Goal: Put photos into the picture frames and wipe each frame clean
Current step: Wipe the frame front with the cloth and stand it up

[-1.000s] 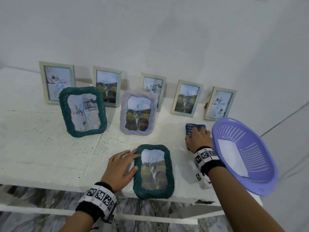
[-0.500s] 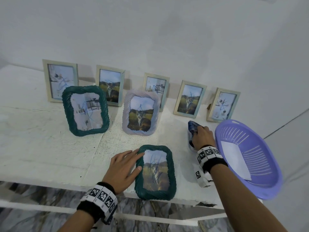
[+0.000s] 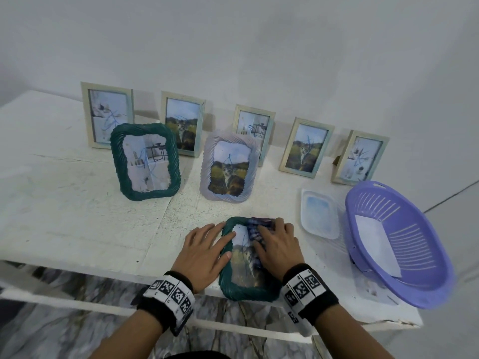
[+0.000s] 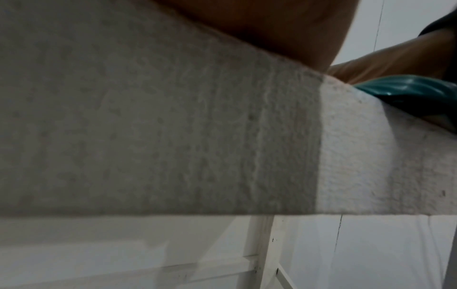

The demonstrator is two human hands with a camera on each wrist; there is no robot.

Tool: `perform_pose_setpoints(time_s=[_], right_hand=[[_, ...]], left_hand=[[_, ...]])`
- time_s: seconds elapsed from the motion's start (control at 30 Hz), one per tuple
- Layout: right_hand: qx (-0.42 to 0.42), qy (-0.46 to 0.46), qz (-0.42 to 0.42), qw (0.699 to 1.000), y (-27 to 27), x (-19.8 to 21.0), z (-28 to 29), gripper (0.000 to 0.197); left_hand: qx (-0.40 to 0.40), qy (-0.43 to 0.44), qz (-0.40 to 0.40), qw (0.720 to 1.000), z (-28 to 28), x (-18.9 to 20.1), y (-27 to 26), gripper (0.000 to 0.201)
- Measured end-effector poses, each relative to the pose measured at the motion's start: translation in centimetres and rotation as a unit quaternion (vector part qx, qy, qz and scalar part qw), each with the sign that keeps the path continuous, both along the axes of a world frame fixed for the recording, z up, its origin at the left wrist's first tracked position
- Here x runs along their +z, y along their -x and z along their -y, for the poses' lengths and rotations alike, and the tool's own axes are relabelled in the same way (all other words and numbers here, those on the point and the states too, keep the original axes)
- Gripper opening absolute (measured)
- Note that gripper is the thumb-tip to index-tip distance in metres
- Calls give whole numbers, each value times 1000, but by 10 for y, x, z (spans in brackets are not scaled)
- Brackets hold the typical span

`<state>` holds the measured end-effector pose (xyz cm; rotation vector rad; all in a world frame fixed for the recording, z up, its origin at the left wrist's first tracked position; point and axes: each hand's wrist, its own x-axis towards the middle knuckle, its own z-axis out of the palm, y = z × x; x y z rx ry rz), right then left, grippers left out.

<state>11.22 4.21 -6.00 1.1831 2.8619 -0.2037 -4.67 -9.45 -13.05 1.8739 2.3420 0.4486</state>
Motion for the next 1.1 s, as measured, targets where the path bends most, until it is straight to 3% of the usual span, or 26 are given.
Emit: perform_pose_setpoints(time_s=[0.17, 0.27, 0.47, 0.67, 0.83, 1.0, 1.1], right_hand=[[45, 28, 30, 998, 6, -6, 6, 32], [95, 76, 29, 992, 1, -5, 9, 46], [82, 48, 41, 995, 13, 0, -7, 45], [162, 81, 38, 983, -3, 8, 5, 41], [106, 37, 55, 992, 13, 4, -7, 45], [163, 45, 40, 985, -6, 0, 16, 38], [146, 41, 43, 988, -7, 7, 10, 43]], left_hand=[[5, 20, -18, 1000, -1, 0, 0, 51], [7, 30, -18, 999, -2, 1, 0, 52], [3, 28, -19, 999, -3, 0, 0, 51], [3, 36, -16, 999, -3, -1, 0, 53], [3, 32, -13, 999, -3, -1, 1, 54], [2, 28, -14, 1000, -3, -1, 1, 53], [3, 30, -11, 999, -3, -1, 1, 53]])
